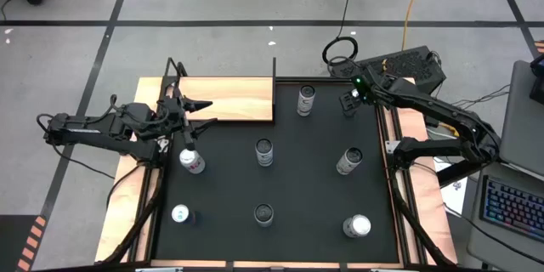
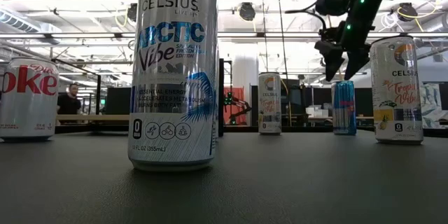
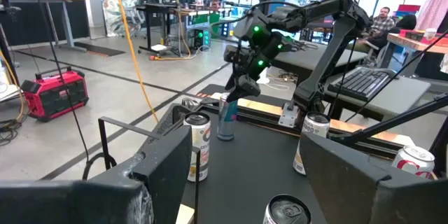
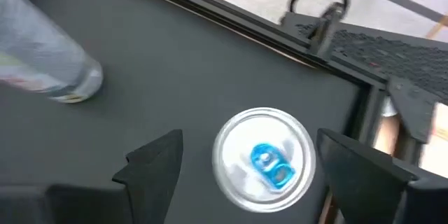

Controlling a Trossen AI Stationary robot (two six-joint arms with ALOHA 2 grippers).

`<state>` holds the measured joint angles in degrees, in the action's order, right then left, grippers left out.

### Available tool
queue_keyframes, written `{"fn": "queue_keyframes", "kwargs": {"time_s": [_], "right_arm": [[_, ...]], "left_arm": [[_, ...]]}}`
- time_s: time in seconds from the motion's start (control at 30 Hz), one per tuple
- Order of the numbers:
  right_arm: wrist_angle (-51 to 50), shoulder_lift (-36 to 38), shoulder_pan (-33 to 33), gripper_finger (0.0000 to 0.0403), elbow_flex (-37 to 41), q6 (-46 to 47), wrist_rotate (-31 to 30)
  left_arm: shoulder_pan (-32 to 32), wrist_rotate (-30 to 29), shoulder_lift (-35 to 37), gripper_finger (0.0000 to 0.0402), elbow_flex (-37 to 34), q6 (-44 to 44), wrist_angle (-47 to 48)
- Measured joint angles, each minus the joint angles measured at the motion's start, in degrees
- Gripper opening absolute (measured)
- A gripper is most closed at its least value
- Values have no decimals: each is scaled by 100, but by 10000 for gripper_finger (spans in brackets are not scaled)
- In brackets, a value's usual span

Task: Place canned beverage on shelf
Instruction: Put the top blue soda can on the shelf

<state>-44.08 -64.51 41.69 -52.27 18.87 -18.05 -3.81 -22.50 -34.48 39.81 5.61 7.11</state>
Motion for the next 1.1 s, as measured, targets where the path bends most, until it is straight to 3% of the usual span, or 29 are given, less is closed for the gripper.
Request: {"fn": "queue_keyframes", "kwargs": {"time_s": [0.73, 1.1], "right_arm": [[204, -232, 199, 307, 398, -147, 304], [291, -228, 199, 216, 422, -197, 300]], "left_arm": [[0, 0, 0, 267, 0, 2, 0], [0, 0, 0, 267, -1, -2, 0]]}}
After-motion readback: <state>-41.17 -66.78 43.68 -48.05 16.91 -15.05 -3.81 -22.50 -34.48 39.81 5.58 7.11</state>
